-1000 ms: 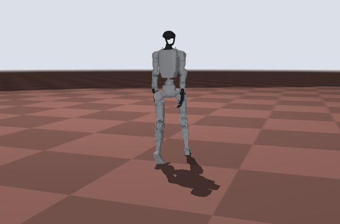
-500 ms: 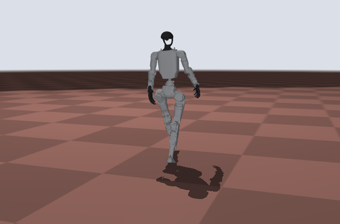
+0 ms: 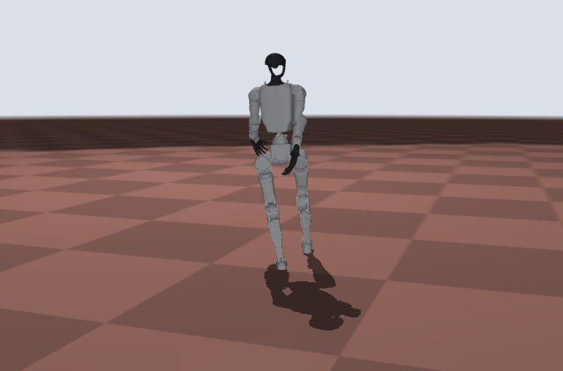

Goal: Walk run

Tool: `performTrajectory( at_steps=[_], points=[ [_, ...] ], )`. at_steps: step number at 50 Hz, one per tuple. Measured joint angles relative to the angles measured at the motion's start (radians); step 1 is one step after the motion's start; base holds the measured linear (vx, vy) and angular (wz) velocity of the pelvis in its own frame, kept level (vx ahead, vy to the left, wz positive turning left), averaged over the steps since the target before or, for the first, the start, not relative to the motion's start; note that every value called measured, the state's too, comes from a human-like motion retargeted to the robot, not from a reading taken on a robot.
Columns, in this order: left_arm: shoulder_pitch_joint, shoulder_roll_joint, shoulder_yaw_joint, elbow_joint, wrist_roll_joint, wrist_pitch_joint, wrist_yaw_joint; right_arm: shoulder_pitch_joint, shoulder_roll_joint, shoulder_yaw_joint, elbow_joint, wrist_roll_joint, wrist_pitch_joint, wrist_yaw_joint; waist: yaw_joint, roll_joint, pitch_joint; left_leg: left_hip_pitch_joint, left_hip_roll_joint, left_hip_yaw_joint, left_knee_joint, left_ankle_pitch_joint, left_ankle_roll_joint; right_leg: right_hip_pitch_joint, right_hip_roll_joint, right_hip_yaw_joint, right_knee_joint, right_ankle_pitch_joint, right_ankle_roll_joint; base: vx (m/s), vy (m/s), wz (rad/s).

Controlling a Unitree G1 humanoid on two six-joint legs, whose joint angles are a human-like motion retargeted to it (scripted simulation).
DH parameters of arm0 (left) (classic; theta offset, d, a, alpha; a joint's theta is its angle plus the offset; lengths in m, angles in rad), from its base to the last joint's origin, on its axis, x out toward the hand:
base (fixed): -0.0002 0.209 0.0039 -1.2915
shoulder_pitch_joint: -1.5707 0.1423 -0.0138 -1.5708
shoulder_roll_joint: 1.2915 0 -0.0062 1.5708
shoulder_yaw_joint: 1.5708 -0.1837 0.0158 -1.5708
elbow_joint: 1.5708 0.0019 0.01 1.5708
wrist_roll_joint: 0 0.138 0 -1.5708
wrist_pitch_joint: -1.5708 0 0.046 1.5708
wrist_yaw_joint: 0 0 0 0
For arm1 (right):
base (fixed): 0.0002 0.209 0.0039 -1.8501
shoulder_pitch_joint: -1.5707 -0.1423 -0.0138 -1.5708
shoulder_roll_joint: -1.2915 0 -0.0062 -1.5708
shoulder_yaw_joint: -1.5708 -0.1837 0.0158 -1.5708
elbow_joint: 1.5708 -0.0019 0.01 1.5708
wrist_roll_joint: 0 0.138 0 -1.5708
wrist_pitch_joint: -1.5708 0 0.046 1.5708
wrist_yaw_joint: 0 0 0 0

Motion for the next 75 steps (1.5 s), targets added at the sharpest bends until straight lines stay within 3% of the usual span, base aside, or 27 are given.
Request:
performTrajectory(
  at_steps=[5,7,8,10,12,13,15,17,19,23,28,33,36,38,40,42,45,48,51,56,60,63,65,67,70,73,75],
  points=[
    [0.002,0.023,0.011,-0.002,0.047,-0.003,0.026,-0.013,-0.002,-0.038,0.0,0.172,0.03,-0.004,0.043,0.015,-0.028,0.097,0.016,0.061,0.034,0.055,-0.125,-0.037,0.044,-0.033,-0.138,-0.051,0.033,1.08,-0.39,-0.32],
    [0.049,-0.003,0.014,0.043,0.043,-0.001,0.061,-0.051,-0.011,-0.076,0.0,0.215,0.013,0.004,0.026,0.041,-0.051,0.098,0.041,0.053,0.082,0.218,-0.217,-0.037,0.043,-0.102,-0.036,-0.039,-0.074,1.31,-0.44,0.55],
    [0.079,-0.017,0.015,0.081,0.041,-0.002,0.073,-0.07,-0.015,-0.1,0.0,0.222,-0.007,0.002,-0.001,0.058,-0.055,0.101,0.057,0.017,0.117,0.344,-0.27,-0.025,0.03,-0.143,-0.016,0.021,-0.077,1.61,-0.59,0.99],
    [0.142,-0.042,0.019,0.183,0.046,0.006,0.079,-0.12,-0.031,-0.13,0.0,0.233,-0.069,0.005,-0.051,0.082,-0.057,0.081,0.057,-0.079,0.241,0.612,-0.41,0.017,0.062,-0.002,0.028,0.063,-0.102,1.26,-0.37,0.88],
    [0.199,-0.052,0.016,0.304,0.078,0.036,0.059,-0.209,-0.067,-0.112,0.0,0.261,-0.123,0.035,-0.059,0.06,-0.054,-0.016,0.016,0.026,0.48,0.79,-0.412,0.002,0.005,0.063,0.16,0.02,-0.112,1.11,-0.11,-0.04],
    [0.231,-0.043,-0.004,0.363,0.099,0.058,0.041,-0.259,-0.08,-0.095,0.0,0.277,-0.13,0.054,-0.062,0.093,-0.021,-0.088,0.08,0.052,0.702,0.793,-0.412,0.019,0.062,0.066,0.217,-0.033,-0.136,1.26,-0.34,-0.36],
    [0.303,-0.035,-0.052,0.446,0.17,0.113,0.0,-0.377,-0.103,-0.082,0.0,0.284,-0.116,0.081,-0.075,0.077,-0.015,-0.17,0.037,-0.009,0.851,0.794,-0.412,0.089,0.069,0.027,0.24,-0.096,-0.189,1.08,-0.61,-0.59],
    [0.408,-0.055,-0.054,0.469,0.314,0.192,0.01,-0.464,-0.084,-0.1,-0.066,0.256,-0.105,0.103,-0.017,0.011,-0.049,-0.262,0.062,0.074,0.893,0.663,-0.346,0.182,0.1,0.087,0.146,-0.083,-0.251,0.99,-0.77,-1.44],
    [0.517,-0.106,-0.02,0.477,0.457,0.272,0.058,-0.525,-0.072,-0.107,-0.172,0.25,-0.15,0.117,0.023,0.0,-0.051,-0.385,0.051,0.057,0.922,0.541,-0.266,0.251,0.132,0.148,0.099,-0.088,-0.261,1.14,-0.36,-1.25],
    [0.692,-0.169,0.013,0.504,0.547,0.284,0.055,-0.626,-0.088,-0.012,-0.375,0.364,-0.316,0.147,0.157,-0.088,-0.031,-0.567,0.099,0.169,0.728,0.374,-0.111,0.387,0.128,0.231,0.023,-0.081,-0.284,1.11,-0.22,-1.63],
    [0.866,-0.203,0.085,0.507,0.544,0.262,-0.032,-0.715,-0.15,0.051,-0.568,0.467,-0.475,0.177,0.327,-0.138,-0.001,-0.664,0.128,0.21,0.224,0.311,0.015,0.543,0.173,0.293,-0.028,-0.125,-0.335,1.09,-0.14,-1.38],
    [0.928,-0.183,0.135,0.507,0.455,0.388,-0.058,-0.738,-0.207,0.018,-0.578,0.413,-0.536,0.127,0.368,-0.183,-0.003,-0.703,0.076,0.187,-0.02,0.206,0.032,0.666,0.167,0.277,0.006,-0.083,-0.306,1.32,-0.03,-0.07],
    [0.888,-0.154,0.16,0.507,0.394,0.447,-0.068,-0.659,-0.193,-0.001,-0.513,0.352,-0.493,0.067,0.387,-0.19,-0.055,-0.687,0.122,0.302,0.094,0.266,-0.019,0.694,0.163,0.216,0.063,0.157,-0.188,1.23,0.01,0.0],
    [0.838,-0.13,0.19,0.507,0.369,0.424,-0.049,-0.579,-0.156,-0.023,-0.411,0.303,-0.482,0.003,0.404,-0.22,-0.092,-0.701,0.071,0.156,0.163,0.309,-0.025,0.686,0.126,0.174,0.149,0.391,-0.05,1.82,-0.01,-0.05],
    [0.76,-0.102,0.2,0.507,0.339,0.382,-0.028,-0.493,-0.126,0.006,-0.259,0.324,-0.454,-0.083,0.374,-0.275,-0.087,-0.686,-0.047,0.026,0.261,0.257,0.011,0.614,0.089,0.161,0.464,0.484,0.097,1.49,-0.12,0.84],
    [0.624,-0.059,0.187,0.507,0.3,0.359,-0.013,-0.425,-0.105,0.02,-0.116,0.364,-0.364,-0.098,0.358,-0.286,-0.076,-0.634,-0.083,0.015,0.332,0.156,0.028,0.52,0.124,0.129,0.728,0.484,0.16,1.24,-0.26,0.93],
    [0.401,-0.031,0.171,0.464,0.225,0.334,0.02,-0.293,-0.047,0.011,0.0,0.318,-0.2,-0.007,0.355,-0.169,-0.099,-0.518,0.072,0.045,0.271,0.121,0.041,0.39,0.233,0.067,0.706,0.442,0.086,1.16,-0.16,0.45],
    [0.255,-0.069,0.166,0.312,0.157,0.246,0.045,-0.119,0.016,0.009,0.0,0.175,-0.127,0.057,0.284,-0.129,-0.071,-0.375,0.037,-0.059,0.194,0.099,0.04,0.266,0.246,0.102,0.708,0.265,0.08,1.2,-0.35,1.23],
    [0.14,-0.079,0.07,0.167,0.009,0.109,0.021,0.013,0.047,0.012,0.0,-0.003,-0.084,0.097,0.188,-0.054,-0.034,-0.228,0.071,-0.072,0.091,0.105,0.037,0.157,0.181,0.106,0.567,0.11,0.051,0.92,-0.25,1.28],
    [0.027,0.011,-0.021,-0.051,-0.125,-0.026,-0.051,0.167,0.03,0.041,0.0,-0.078,0.049,0.042,0.041,-0.009,-0.016,-0.031,0.052,-0.059,-0.002,0.054,-0.01,0.017,-0.035,0.062,0.138,0.043,0.0,1.0,-0.29,0.43],
    [-0.013,0.137,0.027,-0.101,-0.013,-0.075,-0.07,0.206,0.011,0.003,0.0,0.052,0.11,-0.039,0.024,0.035,-0.049,0.046,0.079,0.015,0.002,0.052,-0.096,-0.062,-0.028,0.104,-0.167,-0.053,0.002,1.16,-0.51,-0.58],
    [0.011,0.153,0.028,-0.067,0.094,-0.011,0.025,0.172,0.02,-0.063,0.0,0.198,0.095,-0.017,0.028,0.05,-0.086,0.085,0.101,0.026,0.063,0.204,-0.203,-0.058,-0.028,-0.023,-0.061,-0.075,-0.079,1.29,-0.62,-0.02],
    [0.048,0.128,0.024,-0.003,0.144,0.04,0.108,0.132,0.033,-0.119,0.0,0.274,0.064,-0.002,0.021,0.048,-0.119,0.088,0.117,-0.004,0.137,0.443,-0.27,-0.042,-0.065,-0.134,0.006,0.038,-0.053,1.31,-0.64,0.44],
    [0.117,0.087,0.034,0.086,0.169,0.06,0.152,0.068,0.03,-0.153,0.0,0.306,0.005,0.004,0.035,0.052,-0.138,0.048,0.121,-0.038,0.305,0.703,-0.344,0.01,-0.007,0.065,0.05,0.036,-0.087,1.43,-0.67,0.01],
    [0.258,0.051,0.048,0.238,0.139,0.045,0.095,-0.095,-0.024,-0.105,0.0,0.308,-0.064,0.03,0.038,0.15,-0.064,-0.132,0.254,-0.037,0.899,0.794,-0.411,0.112,0.173,0.038,0.135,-0.035,-0.179,1.36,-0.65,-0.88],
    [0.384,-0.022,0.064,0.382,0.13,0.054,-0.106,-0.336,-0.083,-0.057,-0.046,0.256,-0.104,0.037,-0.024,0.051,-0.101,-0.245,0.148,0.077,0.868,0.752,-0.26,0.215,0.044,0.055,0.058,-0.055,-0.193,0.98,-0.41,-0.09],
    [0.473,-0.077,0.045,0.444,0.155,0.112,-0.157,-0.462,-0.097,-0.048,-0.143,0.199,-0.145,0.061,-0.02,0.027,-0.099,-0.341,0.129,0.134,0.884,0.639,-0.192,0.275,0.067,0.135,0.025,-0.064,-0.209,0.98,-0.28,-0.9]
  ],
)
